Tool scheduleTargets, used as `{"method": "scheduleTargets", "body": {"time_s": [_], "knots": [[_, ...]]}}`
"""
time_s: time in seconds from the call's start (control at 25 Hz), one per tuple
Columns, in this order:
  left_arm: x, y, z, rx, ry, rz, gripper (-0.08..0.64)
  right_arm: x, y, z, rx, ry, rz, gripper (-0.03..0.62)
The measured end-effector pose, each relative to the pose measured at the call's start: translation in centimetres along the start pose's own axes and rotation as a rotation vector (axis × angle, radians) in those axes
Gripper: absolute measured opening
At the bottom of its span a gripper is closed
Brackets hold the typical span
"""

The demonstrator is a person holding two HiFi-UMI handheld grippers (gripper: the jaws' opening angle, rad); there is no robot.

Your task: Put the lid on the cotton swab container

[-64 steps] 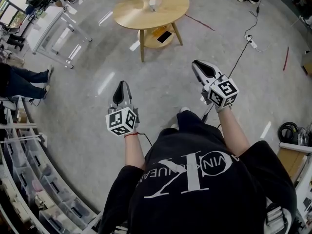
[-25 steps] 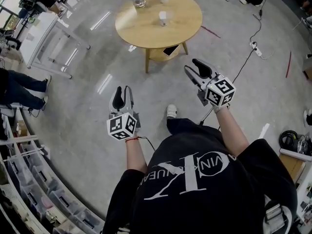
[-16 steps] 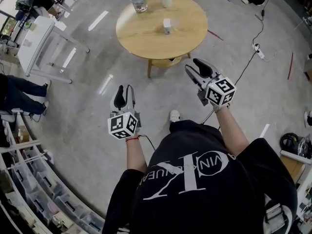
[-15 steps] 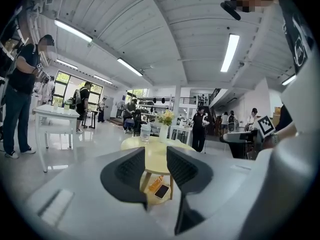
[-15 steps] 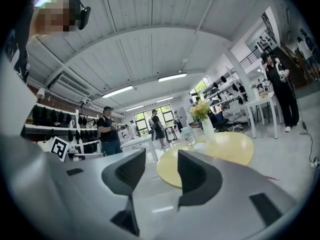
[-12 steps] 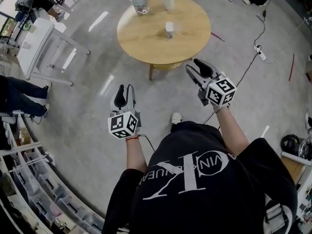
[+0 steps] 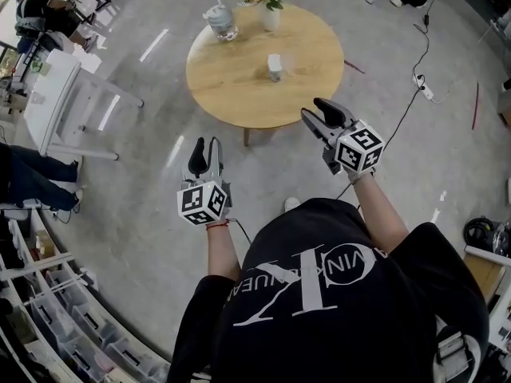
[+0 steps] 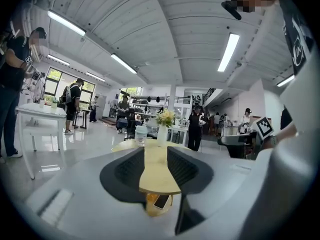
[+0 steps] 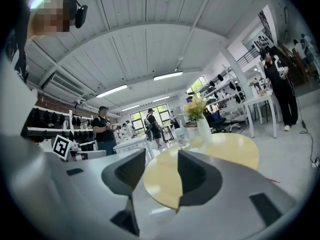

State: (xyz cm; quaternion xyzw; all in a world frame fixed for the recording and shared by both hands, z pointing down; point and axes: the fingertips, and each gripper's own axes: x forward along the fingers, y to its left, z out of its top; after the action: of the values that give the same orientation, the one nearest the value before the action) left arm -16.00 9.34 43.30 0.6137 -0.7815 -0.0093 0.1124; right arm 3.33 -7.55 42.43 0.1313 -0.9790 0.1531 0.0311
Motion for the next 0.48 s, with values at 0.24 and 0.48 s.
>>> {"method": "scheduleTargets", "body": {"time_s": [0.24,0.48], "knots": [[2.2,-0.3,0.6,0.005,0.001,-0.035,0.132,0.8,-0.9,0.5,0.006,0.001,-0.008,0.169],[4.7,0.2,0.5,0.017,0.036,-0.086,0.137,2.5,-1.5,0.6,0.019,0.007,-0.024,0.170]]}}
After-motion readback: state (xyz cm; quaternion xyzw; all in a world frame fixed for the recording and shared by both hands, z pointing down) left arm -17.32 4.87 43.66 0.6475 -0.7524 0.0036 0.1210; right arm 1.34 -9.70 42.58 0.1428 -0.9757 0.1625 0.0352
